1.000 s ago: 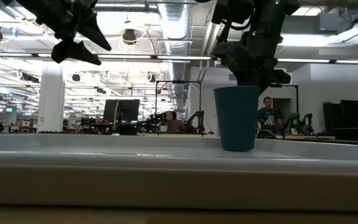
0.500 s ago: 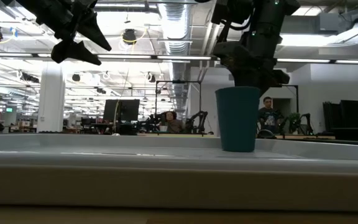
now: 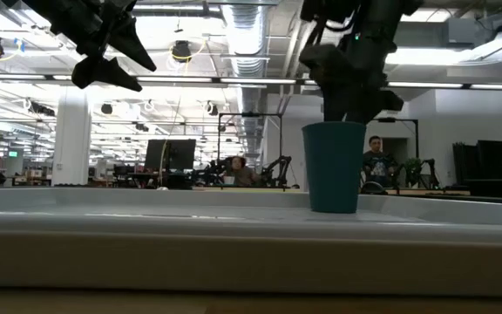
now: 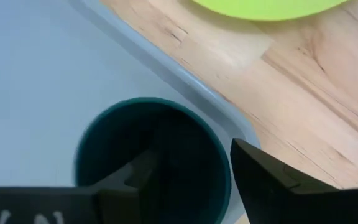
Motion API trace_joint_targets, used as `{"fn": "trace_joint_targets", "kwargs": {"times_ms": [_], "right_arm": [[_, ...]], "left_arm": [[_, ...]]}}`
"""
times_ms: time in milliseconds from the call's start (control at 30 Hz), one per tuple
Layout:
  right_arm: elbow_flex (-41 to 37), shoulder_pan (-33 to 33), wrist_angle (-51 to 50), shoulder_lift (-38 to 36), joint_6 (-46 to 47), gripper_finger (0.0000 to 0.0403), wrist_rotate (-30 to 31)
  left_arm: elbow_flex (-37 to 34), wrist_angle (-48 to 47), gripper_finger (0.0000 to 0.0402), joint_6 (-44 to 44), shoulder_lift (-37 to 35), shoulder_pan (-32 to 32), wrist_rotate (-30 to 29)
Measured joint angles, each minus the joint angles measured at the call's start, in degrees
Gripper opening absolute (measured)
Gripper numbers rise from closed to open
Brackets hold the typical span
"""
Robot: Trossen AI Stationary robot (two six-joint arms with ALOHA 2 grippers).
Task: Pick and place plate/cup/fork/spoon on tray
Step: Put the green plate on the blue tray to the bottom left of the dark blue cup
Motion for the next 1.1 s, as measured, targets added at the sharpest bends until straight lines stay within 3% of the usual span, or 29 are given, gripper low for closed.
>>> {"fn": "trace_joint_targets", "kwargs": {"times_ms": [200,467,633,867,1100], "right_arm": [[0.0,-2.5,1.2,-5.4,0.3,0.0195,0.3],[0.0,-8.5,1.4,-14.0,-0.2,0.0189,7.4],[-1.1,-12.4,1.1,-17.8,-2.8,0.0187,7.7],[-14.5,-15.2,8.0,-25.3,0.8,0.0193,6.2],[-32.7,-17.5,28.9,-28.7,6.6,0.0196,5.7]], "left_arm": [[0.0,0.0,0.0254,0.0,0.0,0.0,0.0],[0.0,0.0,0.0254,-0.1,0.0,0.0,0.0],[0.0,0.0,0.0254,-0.1,0.0,0.0,0.1],[0.0,0.0,0.0254,-0.1,0.0,0.0,1.6],[0.0,0.0,0.0254,-0.1,0.0,0.0,0.8]]}}
